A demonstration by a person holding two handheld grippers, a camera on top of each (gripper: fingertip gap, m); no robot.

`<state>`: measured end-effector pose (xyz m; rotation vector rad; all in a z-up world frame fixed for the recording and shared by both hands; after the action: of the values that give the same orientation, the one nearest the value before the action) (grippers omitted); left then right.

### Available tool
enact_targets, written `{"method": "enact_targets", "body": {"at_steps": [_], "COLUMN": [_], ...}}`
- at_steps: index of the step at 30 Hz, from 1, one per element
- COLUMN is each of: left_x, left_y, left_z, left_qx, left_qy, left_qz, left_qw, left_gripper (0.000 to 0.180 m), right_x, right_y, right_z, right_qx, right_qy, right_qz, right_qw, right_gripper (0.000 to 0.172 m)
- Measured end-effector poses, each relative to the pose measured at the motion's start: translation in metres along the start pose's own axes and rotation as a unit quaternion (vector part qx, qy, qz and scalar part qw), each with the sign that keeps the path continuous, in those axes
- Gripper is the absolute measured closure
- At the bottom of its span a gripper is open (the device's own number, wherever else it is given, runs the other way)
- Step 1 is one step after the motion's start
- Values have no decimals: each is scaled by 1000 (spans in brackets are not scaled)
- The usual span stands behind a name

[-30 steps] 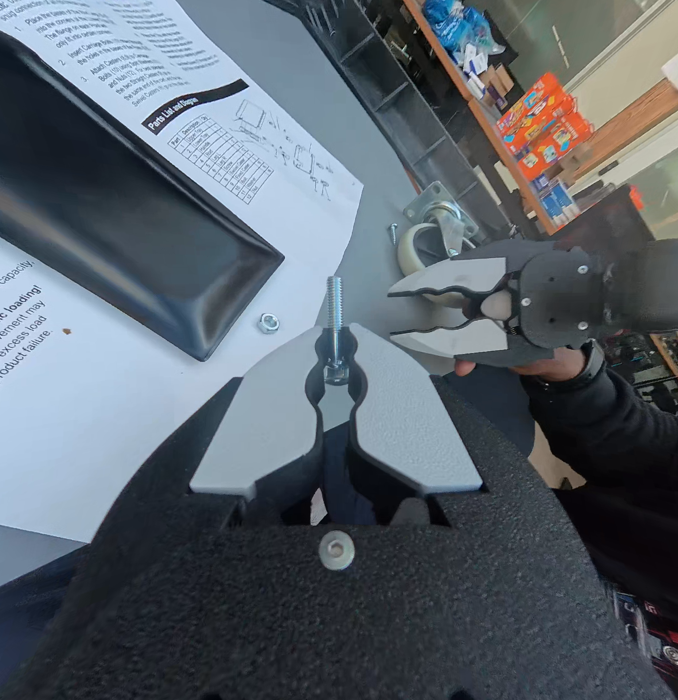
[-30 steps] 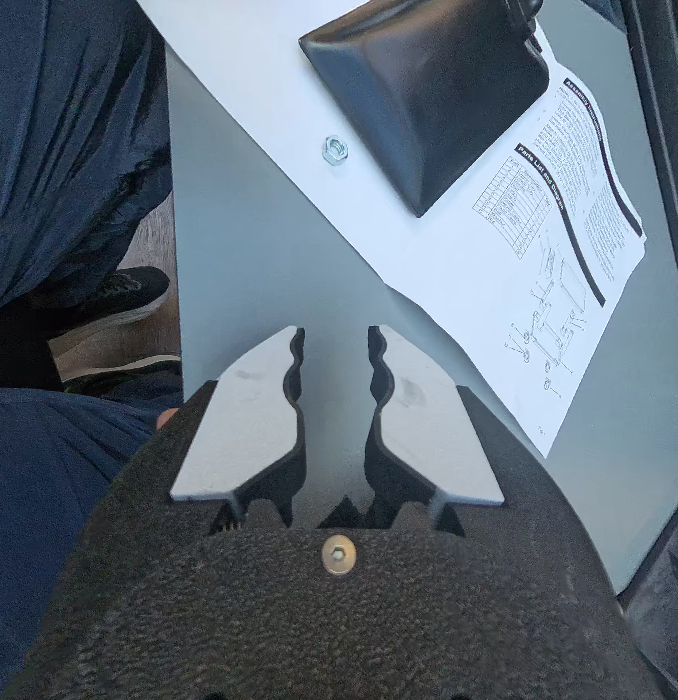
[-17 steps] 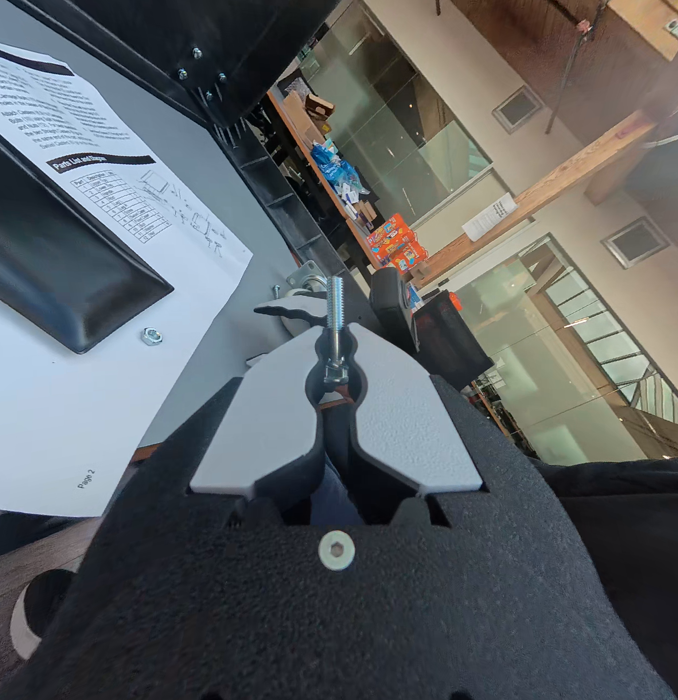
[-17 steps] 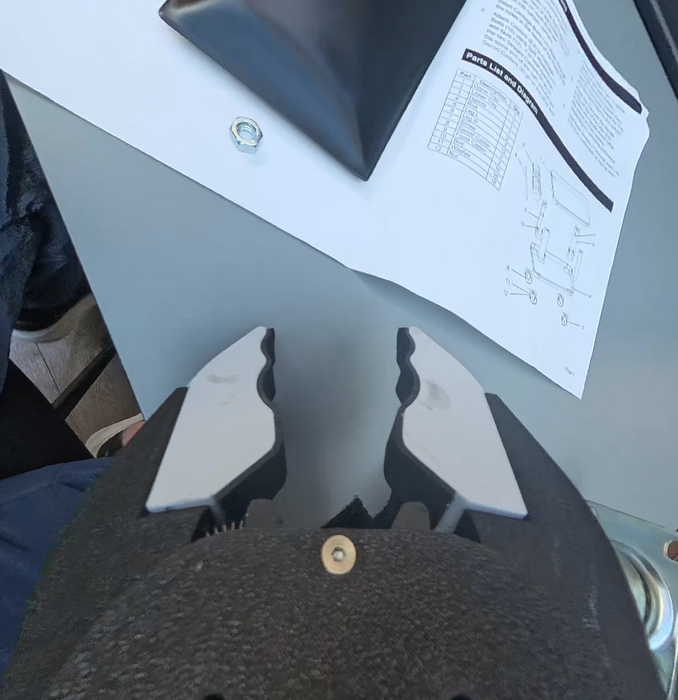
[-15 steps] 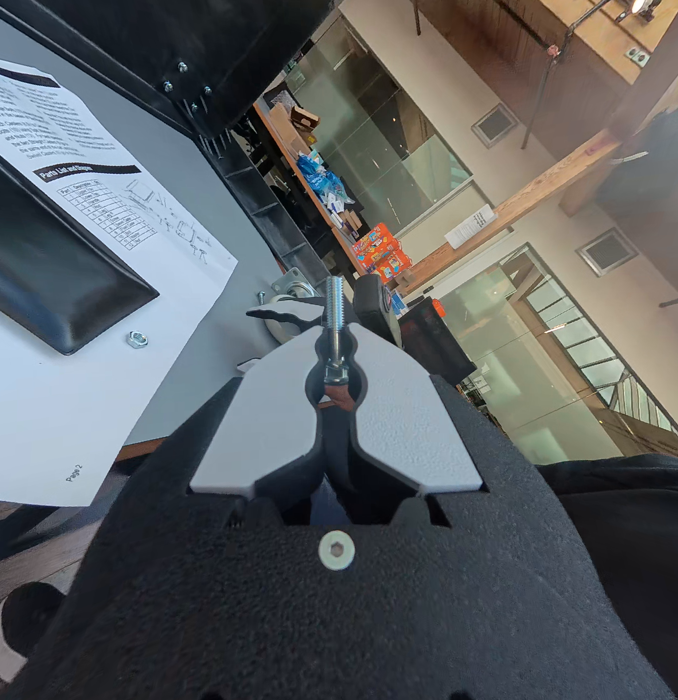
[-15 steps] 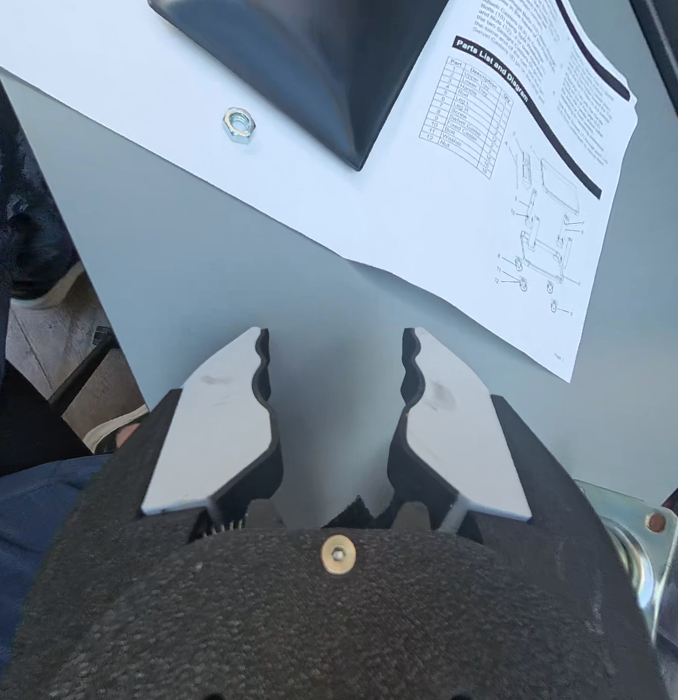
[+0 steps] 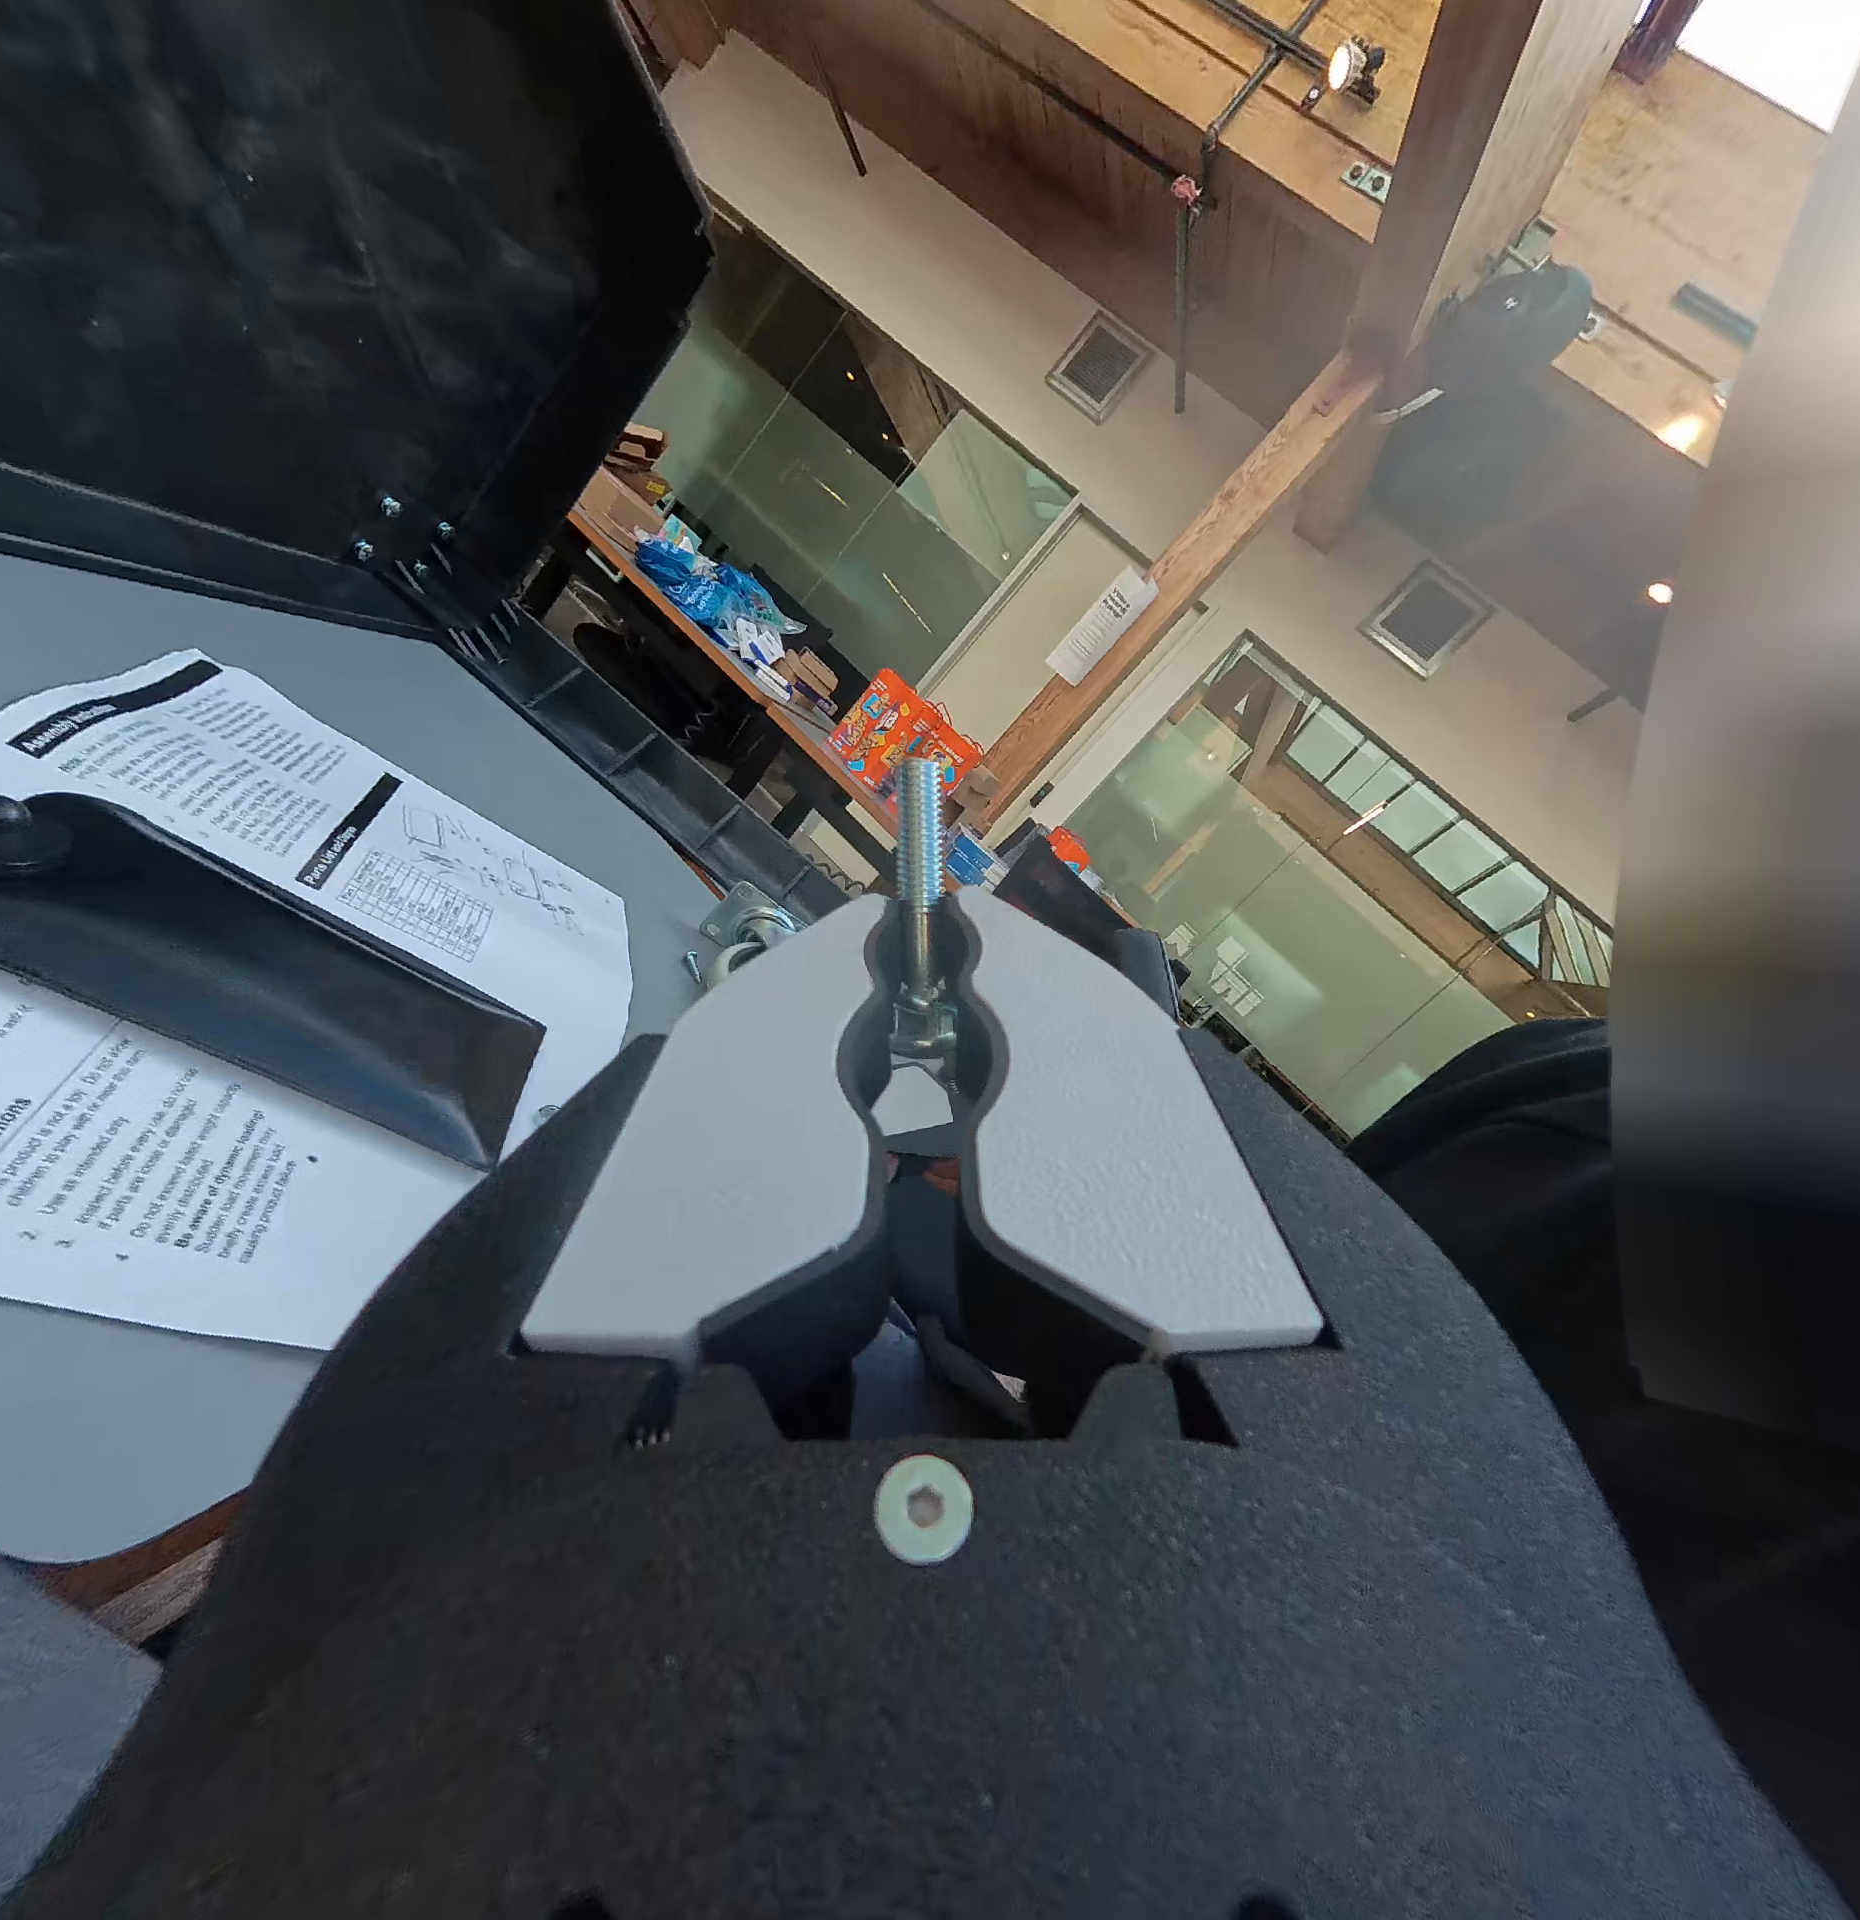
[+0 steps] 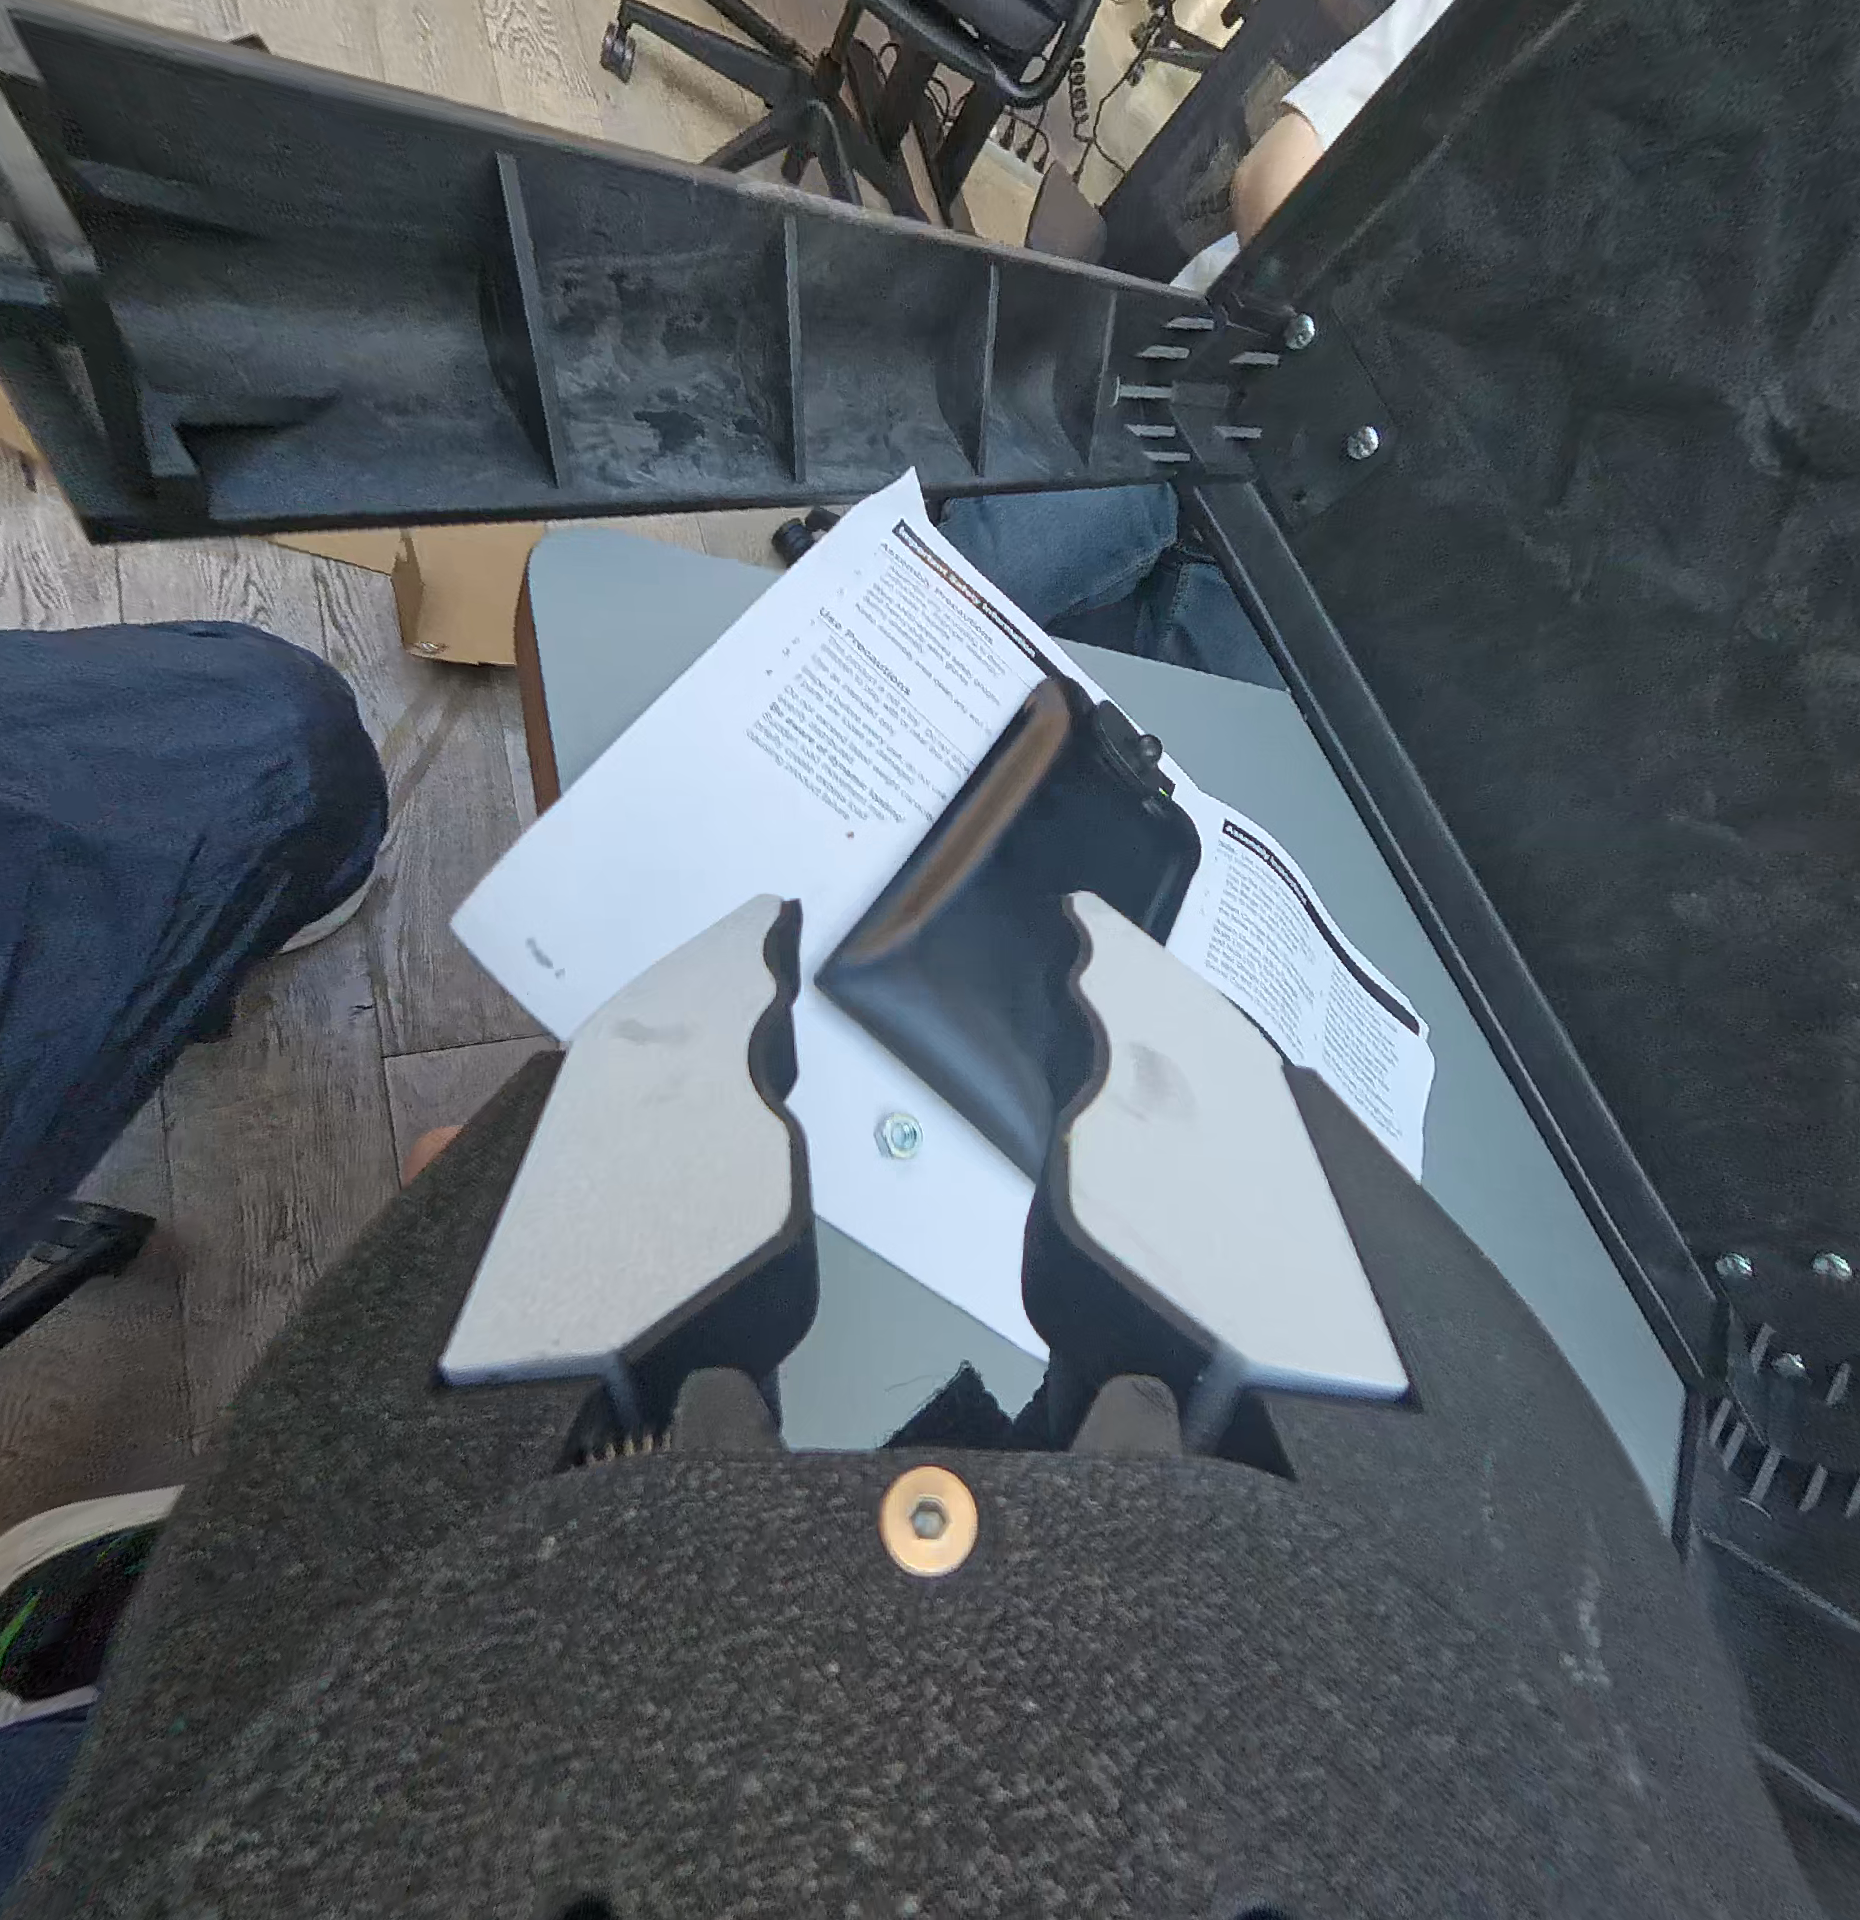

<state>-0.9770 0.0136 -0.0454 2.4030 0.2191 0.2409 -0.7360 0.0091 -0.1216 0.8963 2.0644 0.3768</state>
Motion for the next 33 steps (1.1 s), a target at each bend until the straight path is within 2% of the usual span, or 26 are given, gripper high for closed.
{"method": "enact_targets", "body": {"at_steps": [6, 12, 16, 23, 28, 33], "left_x": [-31, -37, -33, -23, -19, -19], "left_y": [-69, -104, -114, -116, -125, -144], "left_z": [-19, -32, -50, -70, -75, -78], "left_qx": [-58, -124, -151, -201, -219, -246], "left_qy": [14, 17, 16, 31, 26, 1], "left_qz": [5, 6, 30, 92, 97, 86], "left_qw": [998, 992, 988, 975, 970, 966], "left_gripper": [174, 174, 174, 174, 174, 174], "right_x": [36, 50, 60, 74, 95, 125], "right_y": [-7, -25, -30, -15, -2, 2], "right_z": [-42, -87, -121, -168, -188, -198], "right_qx": [23, 1, 0, 57, 92, 48], "right_qy": [13, 32, 52, 114, 118, 93], "right_qz": [-4, 9, 14, 17, 25, 77], "right_qw": [1000, 999, 999, 992, 989, 991], "right_gripper": [127, 131, 131, 133, 133, 146]}}
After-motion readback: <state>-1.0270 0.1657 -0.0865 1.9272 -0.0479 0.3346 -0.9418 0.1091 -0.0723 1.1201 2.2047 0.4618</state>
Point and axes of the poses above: each gripper's, where its closed fingertips meet, x out along the fingers, z out of its underside, y = z × x across the jaws, the point moved 7 cm from there along -x, back along the fingers, and after that the axes turned 8 degrees about -y, right-handed, at the moved point
